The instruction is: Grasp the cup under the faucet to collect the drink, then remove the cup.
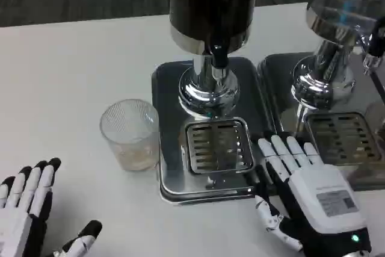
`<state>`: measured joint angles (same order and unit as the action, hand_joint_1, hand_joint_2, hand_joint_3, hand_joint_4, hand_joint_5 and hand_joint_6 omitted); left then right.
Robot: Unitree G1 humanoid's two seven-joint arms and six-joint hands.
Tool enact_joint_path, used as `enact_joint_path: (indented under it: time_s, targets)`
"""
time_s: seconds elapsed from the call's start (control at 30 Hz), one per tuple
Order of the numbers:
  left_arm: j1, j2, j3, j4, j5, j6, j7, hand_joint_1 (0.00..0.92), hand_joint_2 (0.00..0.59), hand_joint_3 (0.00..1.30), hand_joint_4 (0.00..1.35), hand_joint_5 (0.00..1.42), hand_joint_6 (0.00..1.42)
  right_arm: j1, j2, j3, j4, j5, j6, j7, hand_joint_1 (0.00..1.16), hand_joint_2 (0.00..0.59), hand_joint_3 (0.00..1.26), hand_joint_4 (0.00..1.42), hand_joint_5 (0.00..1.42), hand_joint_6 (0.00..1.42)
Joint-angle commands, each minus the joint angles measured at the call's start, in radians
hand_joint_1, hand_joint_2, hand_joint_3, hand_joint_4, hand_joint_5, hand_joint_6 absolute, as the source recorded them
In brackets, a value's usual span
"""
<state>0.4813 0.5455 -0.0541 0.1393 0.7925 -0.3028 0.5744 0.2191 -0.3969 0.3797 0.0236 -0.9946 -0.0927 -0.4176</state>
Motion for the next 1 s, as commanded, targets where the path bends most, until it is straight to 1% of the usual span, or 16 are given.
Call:
enact_joint_path:
  time_s: [0.03,0.37,0.47,0.53,0.57,0.67,0.73,0.8,0.87,1.0]
  targets:
    - [0.011,0.005,0.0,0.005,-0.006,-0.002,-0.006,0.0,0.205,0.0,0.0,0.0,0.0,0.009,-0.01,-0.005,-0.013,0.007,0.003,0.003,0.09,0.545,0.03,0.0,0.0,0.0]
    - [0.0,0.004,0.001,0.016,-0.024,-0.011,-0.014,0.0,0.205,0.0,0.0,0.0,0.0,0.003,-0.011,-0.006,-0.011,0.008,0.002,0.002,0.08,0.548,0.03,0.0,0.0,0.0]
    - [-0.022,-0.017,0.011,0.038,-0.073,-0.028,-0.011,0.0,0.195,0.0,0.0,0.0,0.0,0.005,-0.01,-0.004,-0.013,0.008,0.001,0.001,0.08,0.548,0.03,0.0,0.0,0.0]
    - [-0.042,-0.027,0.016,0.05,-0.103,-0.039,-0.013,0.0,0.173,0.0,0.0,0.0,0.0,0.004,-0.012,-0.004,-0.015,0.006,0.002,0.002,0.08,0.547,0.03,0.0,0.0,0.0]
    - [-0.057,-0.031,0.017,0.058,-0.12,-0.044,-0.019,0.0,0.144,0.0,0.0,0.0,0.0,0.003,-0.012,-0.005,-0.015,0.005,0.002,0.001,0.08,0.547,0.03,0.0,0.0,0.0]
    - [-0.093,-0.039,0.016,0.082,-0.165,-0.057,-0.038,0.0,0.123,0.0,0.0,0.0,0.0,0.003,-0.012,-0.009,-0.012,0.01,0.002,-0.001,0.07,0.546,0.03,0.0,0.0,0.0]
    - [-0.143,-0.055,0.011,0.112,-0.207,-0.069,-0.061,0.0,0.094,0.0,0.0,0.0,0.0,0.005,-0.012,-0.01,-0.014,0.009,0.003,-0.001,0.07,0.545,0.03,0.0,0.0,0.0]
    - [-0.176,-0.065,0.008,0.131,-0.229,-0.077,-0.077,0.0,0.087,0.0,0.0,0.0,0.0,0.009,-0.009,-0.011,-0.016,0.009,0.007,-0.002,0.07,0.545,0.03,0.0,0.0,0.0]
    - [-0.204,-0.074,0.005,0.148,-0.246,-0.088,-0.091,0.0,0.066,0.0,0.0,0.0,0.0,0.011,-0.007,-0.013,-0.017,0.011,0.009,0.0,0.07,0.545,0.03,0.0,0.0,0.0]
    - [-0.304,-0.104,-0.01,0.217,-0.319,-0.112,-0.178,0.0,0.047,0.0,0.0,0.0,0.0,0.01,-0.006,-0.012,-0.021,0.01,0.011,0.002,0.07,0.545,0.03,0.0,0.0,0.0]
